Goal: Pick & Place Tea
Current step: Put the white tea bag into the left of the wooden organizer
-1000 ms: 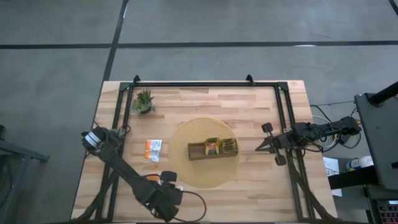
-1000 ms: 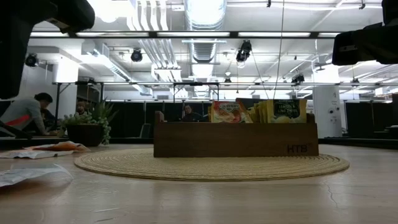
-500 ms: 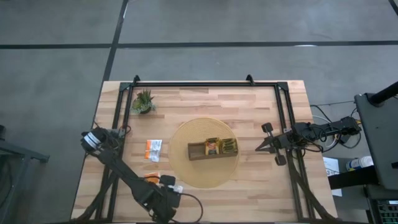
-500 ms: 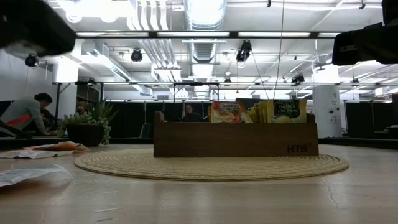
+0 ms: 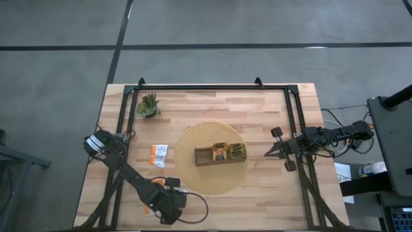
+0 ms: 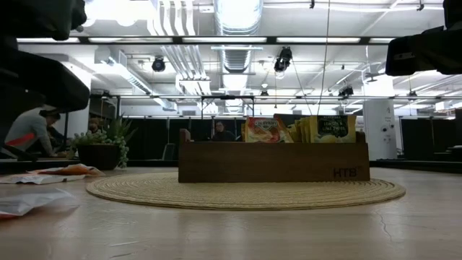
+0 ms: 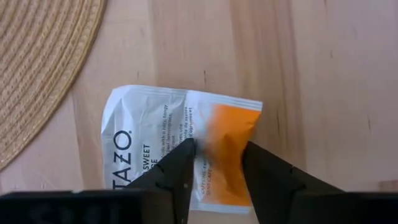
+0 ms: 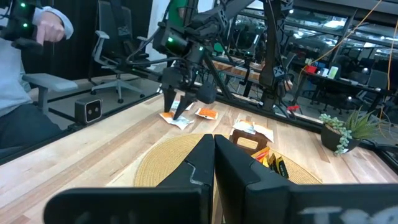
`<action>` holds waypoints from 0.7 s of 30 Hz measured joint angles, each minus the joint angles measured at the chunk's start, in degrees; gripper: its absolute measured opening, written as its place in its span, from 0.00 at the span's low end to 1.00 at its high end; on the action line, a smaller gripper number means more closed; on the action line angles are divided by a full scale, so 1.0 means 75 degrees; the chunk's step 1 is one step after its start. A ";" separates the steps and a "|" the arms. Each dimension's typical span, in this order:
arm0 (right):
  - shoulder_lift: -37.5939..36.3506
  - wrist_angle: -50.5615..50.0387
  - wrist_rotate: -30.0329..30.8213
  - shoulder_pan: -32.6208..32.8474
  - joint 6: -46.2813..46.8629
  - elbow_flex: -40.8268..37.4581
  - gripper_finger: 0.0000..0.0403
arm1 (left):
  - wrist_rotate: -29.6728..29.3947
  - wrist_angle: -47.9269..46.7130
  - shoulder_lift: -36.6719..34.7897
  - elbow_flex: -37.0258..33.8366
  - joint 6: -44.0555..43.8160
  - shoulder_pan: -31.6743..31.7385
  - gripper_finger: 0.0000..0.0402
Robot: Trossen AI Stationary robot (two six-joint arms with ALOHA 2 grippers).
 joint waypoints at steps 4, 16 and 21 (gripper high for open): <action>0.0000 0.0001 0.0000 -0.0001 0.0000 0.0002 0.02 | 0.0072 -0.0079 0.0002 0.0052 0.0000 0.0003 0.21; -0.0002 0.0003 -0.0001 0.0000 0.0000 0.0001 0.02 | -0.0632 -0.1757 0.0076 0.1492 0.0882 -0.0023 0.01; -0.0001 0.0003 0.0000 -0.0001 0.0000 0.0000 0.02 | -0.3119 -0.3043 0.0067 0.2429 0.1424 0.0177 0.01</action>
